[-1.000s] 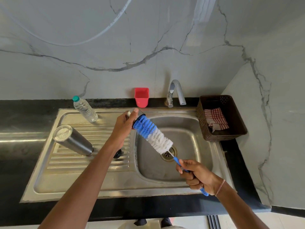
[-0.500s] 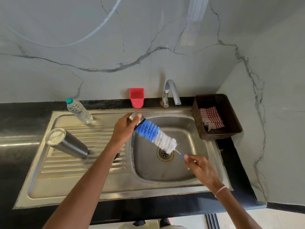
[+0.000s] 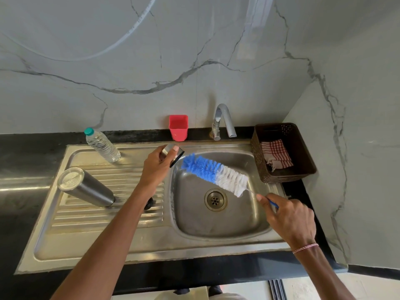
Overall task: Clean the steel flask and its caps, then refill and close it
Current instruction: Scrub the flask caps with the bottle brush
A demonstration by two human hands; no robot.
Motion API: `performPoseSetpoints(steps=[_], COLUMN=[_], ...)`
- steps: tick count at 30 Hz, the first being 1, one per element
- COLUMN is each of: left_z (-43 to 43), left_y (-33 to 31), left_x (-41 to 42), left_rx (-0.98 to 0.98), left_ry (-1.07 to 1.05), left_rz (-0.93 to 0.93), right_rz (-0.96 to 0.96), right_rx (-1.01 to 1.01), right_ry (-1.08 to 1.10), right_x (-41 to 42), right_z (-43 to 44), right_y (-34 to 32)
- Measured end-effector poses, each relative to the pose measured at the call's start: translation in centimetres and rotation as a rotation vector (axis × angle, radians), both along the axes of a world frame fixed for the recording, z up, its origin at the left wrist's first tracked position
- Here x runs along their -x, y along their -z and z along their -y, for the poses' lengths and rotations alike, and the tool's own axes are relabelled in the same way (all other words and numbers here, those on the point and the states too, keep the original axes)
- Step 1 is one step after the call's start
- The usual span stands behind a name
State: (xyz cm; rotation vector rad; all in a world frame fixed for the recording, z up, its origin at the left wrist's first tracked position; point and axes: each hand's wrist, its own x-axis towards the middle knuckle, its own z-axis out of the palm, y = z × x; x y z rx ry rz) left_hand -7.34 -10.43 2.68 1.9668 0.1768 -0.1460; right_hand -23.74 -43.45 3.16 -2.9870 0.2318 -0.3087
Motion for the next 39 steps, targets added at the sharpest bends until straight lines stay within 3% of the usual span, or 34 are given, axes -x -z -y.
performPoseSetpoints(steps=[18,25,30,39], left_z=[2.8,2.5,1.5,-0.2], left_y=[-4.6,-7.0,-1.8,4.6], left_x=[1.2,1.3,2.4,4.7], left_rx=[-0.049,-0.027,-0.213,-0.209], left_ry=[0.291,0.255,0.330,0.164], left_rz=[0.311,0.483,0.271,0.108], right_rz=[-0.003,0.010,-0.032,-0.111], right_rx=[-0.240,-0.296,-0.321,-0.337], right_ry=[0.248,0.242,0.258,0.247], right_x=[0.0,0.0,0.3,0.9], right_z=[-2.4,-3.5,-4.5,-6.3], right_y=[1.9,2.4,3.5,4.9])
